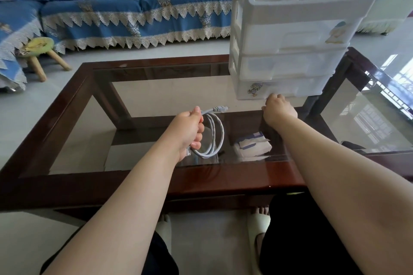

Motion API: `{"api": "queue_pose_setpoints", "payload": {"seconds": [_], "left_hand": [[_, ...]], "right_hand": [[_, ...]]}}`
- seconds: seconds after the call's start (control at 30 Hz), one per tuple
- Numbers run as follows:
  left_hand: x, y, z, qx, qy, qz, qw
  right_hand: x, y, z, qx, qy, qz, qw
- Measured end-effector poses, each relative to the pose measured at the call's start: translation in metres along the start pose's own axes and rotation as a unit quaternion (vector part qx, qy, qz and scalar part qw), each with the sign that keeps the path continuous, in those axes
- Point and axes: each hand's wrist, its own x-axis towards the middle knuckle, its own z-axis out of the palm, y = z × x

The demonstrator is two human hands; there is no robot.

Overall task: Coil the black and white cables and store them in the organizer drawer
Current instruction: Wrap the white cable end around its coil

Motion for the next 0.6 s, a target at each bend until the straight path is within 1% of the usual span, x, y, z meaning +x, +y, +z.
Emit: {"api": "queue_pose_setpoints", "payload": {"seconds": [0.1,0.23,0.33,0.43,0.5,0.57,0.6], "left_hand": [[-0.003,0.001,0.001,-0.005,-0.005,0.002,1.0],[-0.007,0.0,-0.001,-0.006,-0.008,0.002,1.0],[-0.006,-0.001,-0.006,0.004,-0.003,0.001,1.0],[-0.005,0.0,-0.012,0.011,0.014,0.001,1.0],[-0.005,0.001,-0.013,0.014,0.028,0.002,0.999],[-0.006,0.002,-0.013,0.014,0.039,0.007,0.999],[-0.007,0.002,-0.012,0.015,0.041,0.009,0.999]], "right_hand": [[0.0,0.003,-0.001,0.001,0.009,0.005,1.0],[0.002,0.002,-0.003,-0.011,-0.012,-0.007,1.0],[-0.002,-0.002,-0.008,-0.023,-0.045,0.006,0.999],[-0.013,-0.012,-0.014,-0.051,-0.082,-0.024,0.995],[-0.024,-0.028,-0.031,0.0,-0.102,-0.061,0.993],[-0.043,-0.048,-0.058,0.124,-0.109,-0.101,0.981],[-0.057,-0.058,-0.071,0.19,-0.112,-0.123,0.968]]}}
